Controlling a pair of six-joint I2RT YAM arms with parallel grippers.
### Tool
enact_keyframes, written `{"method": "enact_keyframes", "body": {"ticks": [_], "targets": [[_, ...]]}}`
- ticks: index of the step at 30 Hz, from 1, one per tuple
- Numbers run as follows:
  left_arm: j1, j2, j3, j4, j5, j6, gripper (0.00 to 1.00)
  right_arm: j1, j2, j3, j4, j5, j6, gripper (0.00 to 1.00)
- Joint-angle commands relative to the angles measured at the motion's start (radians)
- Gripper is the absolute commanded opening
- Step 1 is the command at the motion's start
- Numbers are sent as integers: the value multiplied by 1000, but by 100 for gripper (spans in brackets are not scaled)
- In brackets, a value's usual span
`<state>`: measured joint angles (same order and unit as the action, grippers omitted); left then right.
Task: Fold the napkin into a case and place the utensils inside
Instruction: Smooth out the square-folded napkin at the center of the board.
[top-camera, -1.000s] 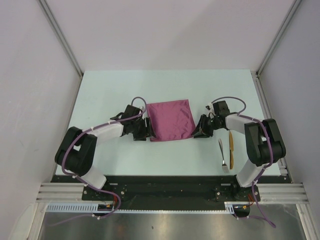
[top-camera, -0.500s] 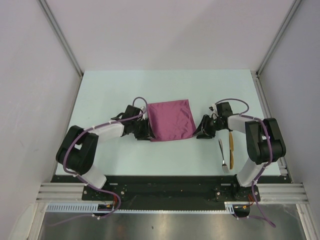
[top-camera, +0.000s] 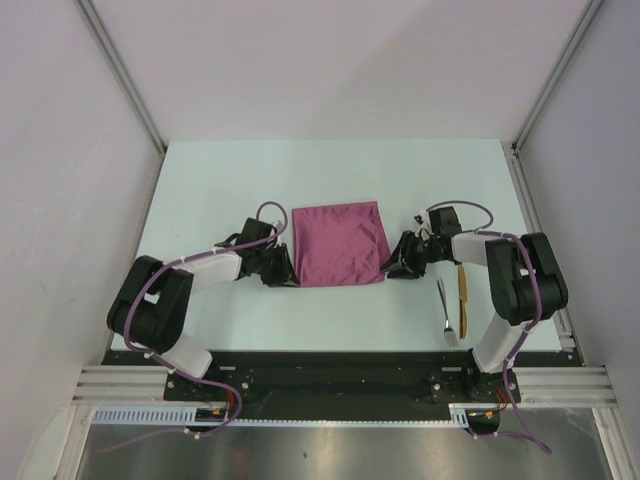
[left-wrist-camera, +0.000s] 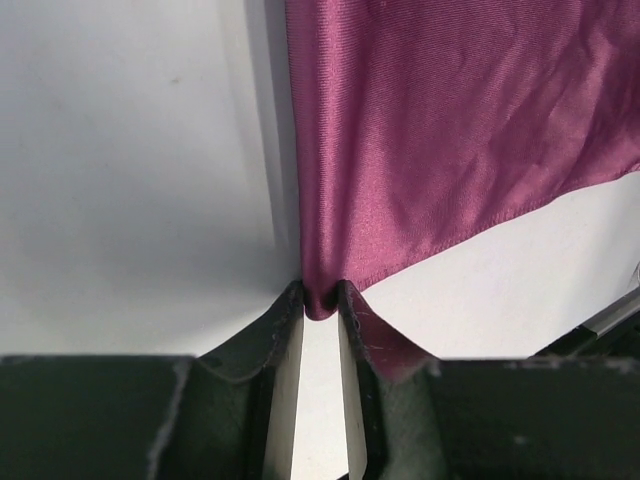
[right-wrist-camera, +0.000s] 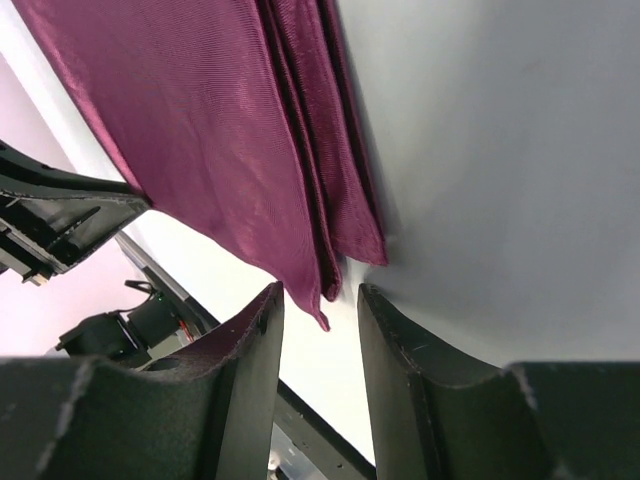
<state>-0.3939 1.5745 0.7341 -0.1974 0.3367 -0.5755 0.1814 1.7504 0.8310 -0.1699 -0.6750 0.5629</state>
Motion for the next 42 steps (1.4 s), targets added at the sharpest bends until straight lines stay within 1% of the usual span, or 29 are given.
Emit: {"method": "enact_keyframes", "body": {"ticks": [1,5,7,10,15,16,17,18,19,20,21,22,24,30,33,37,40,41,42], "targets": [[10,-30,-19,47,37,-4,27,26,23,-9,44,-11,23,41],[10,-27,7,65,73,-33,33,41,24,-6,33,14,14,41],[10,-25,11,66,81,-35,34,47,27,-1,29,32,3,41],[10,-19,19,56,76,-29,35,46,46,6,23,43,-14,40],[12,-1,11,69,79,-29,34,44,63,8,32,57,-20,33],[13,5,13,73,79,-27,30,41,64,7,39,58,-21,32],[15,10,16,78,78,-27,28,38,66,8,44,49,-21,26],[16,18,19,82,84,-27,24,33,66,13,49,40,-23,24],[21,21,22,84,91,-26,15,30,63,14,55,34,-24,20],[23,18,28,88,99,-30,12,27,58,19,55,26,-29,8],[23,6,31,90,105,-29,3,27,54,35,50,26,-32,3],[23,-2,36,89,107,-29,0,27,32,45,38,25,-37,0],[23,-21,57,72,111,-32,0,26,14,84,27,0,-52,0],[24,-53,148,24,160,-44,0,26,-34,183,-100,-14,-54,0],[27,-62,172,16,163,-52,0,24,-40,220,-102,-23,-46,0],[53,-53,211,41,160,-76,0,13,-17,281,-77,-18,-60,0],[87,-24,235,124,174,-138,0,1,27,368,-46,0,-67,0],[95,-12,247,178,195,-153,0,-3,43,400,-45,0,-67,0],[102,19,264,194,202,-171,0,-10,73,457,-13,-4,-66,0]]}}
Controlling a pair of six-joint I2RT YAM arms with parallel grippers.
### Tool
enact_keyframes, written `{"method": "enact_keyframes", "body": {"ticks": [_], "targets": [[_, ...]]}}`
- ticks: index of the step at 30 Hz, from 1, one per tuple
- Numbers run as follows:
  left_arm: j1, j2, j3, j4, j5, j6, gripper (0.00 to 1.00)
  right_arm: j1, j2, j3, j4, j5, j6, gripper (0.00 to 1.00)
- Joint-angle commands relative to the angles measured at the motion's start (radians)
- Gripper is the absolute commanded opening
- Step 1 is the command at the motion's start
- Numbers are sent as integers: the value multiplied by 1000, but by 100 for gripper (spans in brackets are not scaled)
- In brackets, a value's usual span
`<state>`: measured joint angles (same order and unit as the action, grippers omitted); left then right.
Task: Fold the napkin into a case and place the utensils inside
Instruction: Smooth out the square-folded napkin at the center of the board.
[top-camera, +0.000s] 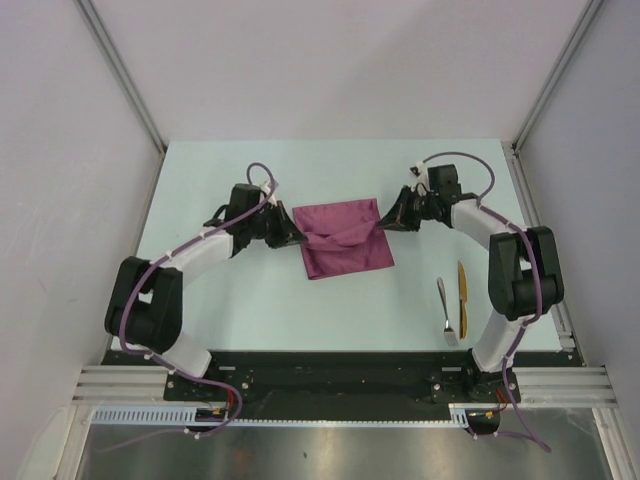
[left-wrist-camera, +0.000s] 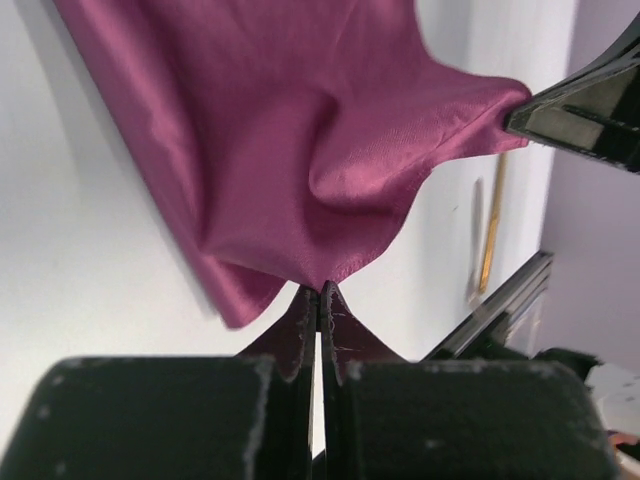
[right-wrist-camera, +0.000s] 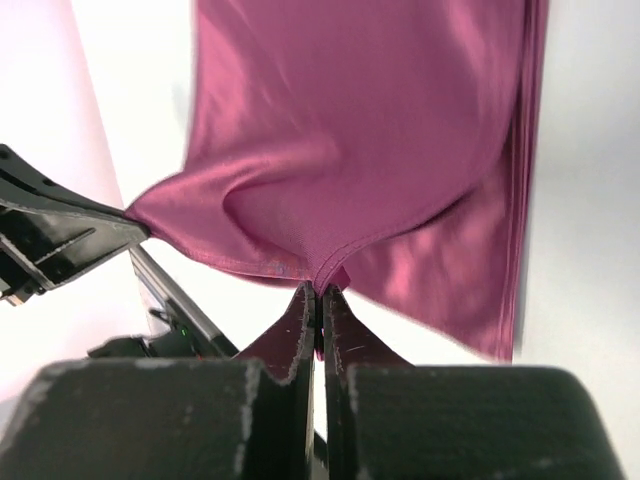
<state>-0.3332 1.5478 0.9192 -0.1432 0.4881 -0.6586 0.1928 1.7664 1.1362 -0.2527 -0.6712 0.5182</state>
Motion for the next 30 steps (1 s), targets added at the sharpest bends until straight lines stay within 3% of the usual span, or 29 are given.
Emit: {"method": "enact_keyframes", "body": {"ticks": [1,5,8,18,24,30], "targets": [[55,61,114,177,61,-129,0,-30,71,178,93,-16,-6,0],[83,135,223,277,55,-194,0,-46,160,333,180,-45,20,0],[100,192,297,358,46,-222,0,-49,218,395,344,-65,83,0],[164,334,339,787,43,-369,0,-33,452,625,754,-122,299,0],[180,420,354,1011,43,-461,0,-9,528,769,793,-122,306,0],[200,463,429,1038,40,-458,0,-10,620,922,777,-122,348,0]]}}
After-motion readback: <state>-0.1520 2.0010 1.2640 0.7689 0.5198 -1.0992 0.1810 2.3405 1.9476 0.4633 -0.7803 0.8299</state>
